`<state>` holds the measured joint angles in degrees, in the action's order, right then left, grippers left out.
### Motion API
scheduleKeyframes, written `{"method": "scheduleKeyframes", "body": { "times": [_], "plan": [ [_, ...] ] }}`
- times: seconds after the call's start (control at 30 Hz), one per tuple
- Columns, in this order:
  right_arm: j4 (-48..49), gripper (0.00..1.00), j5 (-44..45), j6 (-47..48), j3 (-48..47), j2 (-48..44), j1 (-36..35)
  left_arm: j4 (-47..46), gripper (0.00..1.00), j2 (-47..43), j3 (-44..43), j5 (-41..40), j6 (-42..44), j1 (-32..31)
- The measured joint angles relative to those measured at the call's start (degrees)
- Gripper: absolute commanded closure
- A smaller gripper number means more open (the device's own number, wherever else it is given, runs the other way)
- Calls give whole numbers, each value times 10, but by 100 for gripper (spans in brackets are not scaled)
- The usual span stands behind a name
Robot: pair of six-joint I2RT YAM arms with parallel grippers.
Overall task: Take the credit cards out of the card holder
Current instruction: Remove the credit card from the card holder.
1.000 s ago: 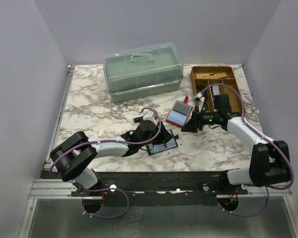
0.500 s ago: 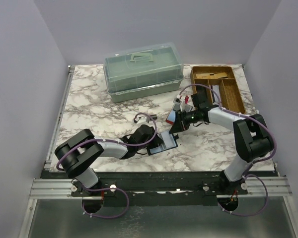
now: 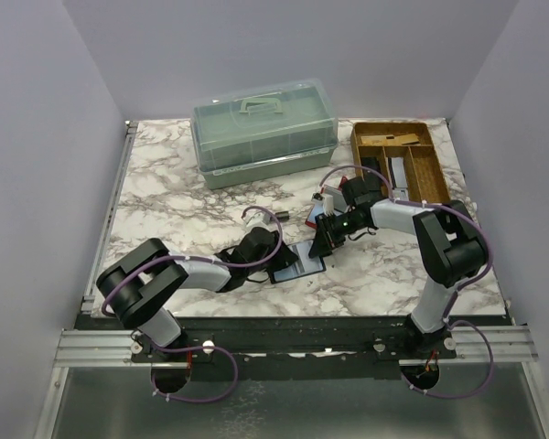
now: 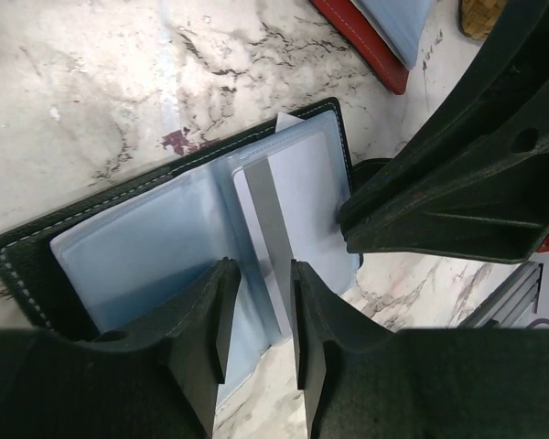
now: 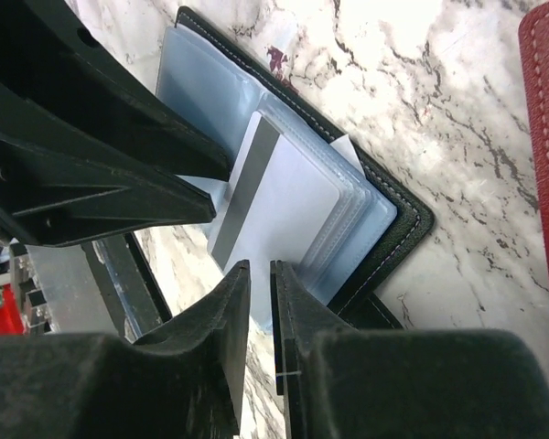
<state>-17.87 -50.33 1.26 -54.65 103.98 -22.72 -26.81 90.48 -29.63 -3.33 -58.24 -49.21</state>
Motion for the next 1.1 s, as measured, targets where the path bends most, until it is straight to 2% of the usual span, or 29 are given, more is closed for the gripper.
{"method": "scheduleKeyframes", "body": {
  "times": [0.47, 0.77, 0.9, 1.1],
  "plan": [
    [-7, 75, 70, 3, -13, -5, -2, -28, 64, -17, 32, 41, -14, 28],
    [-8, 77, 56, 3, -13, -3, -2, -32, 68, -14, 32, 63, -15, 29],
    [-9, 83, 35, 2, -14, 8, -2, -33, 72, -9, 31, 68, -18, 29],
    [-17, 95, 26, -5, -25, 30, 3, -52, 72, 17, 23, 79, -29, 31]
  ]
}}
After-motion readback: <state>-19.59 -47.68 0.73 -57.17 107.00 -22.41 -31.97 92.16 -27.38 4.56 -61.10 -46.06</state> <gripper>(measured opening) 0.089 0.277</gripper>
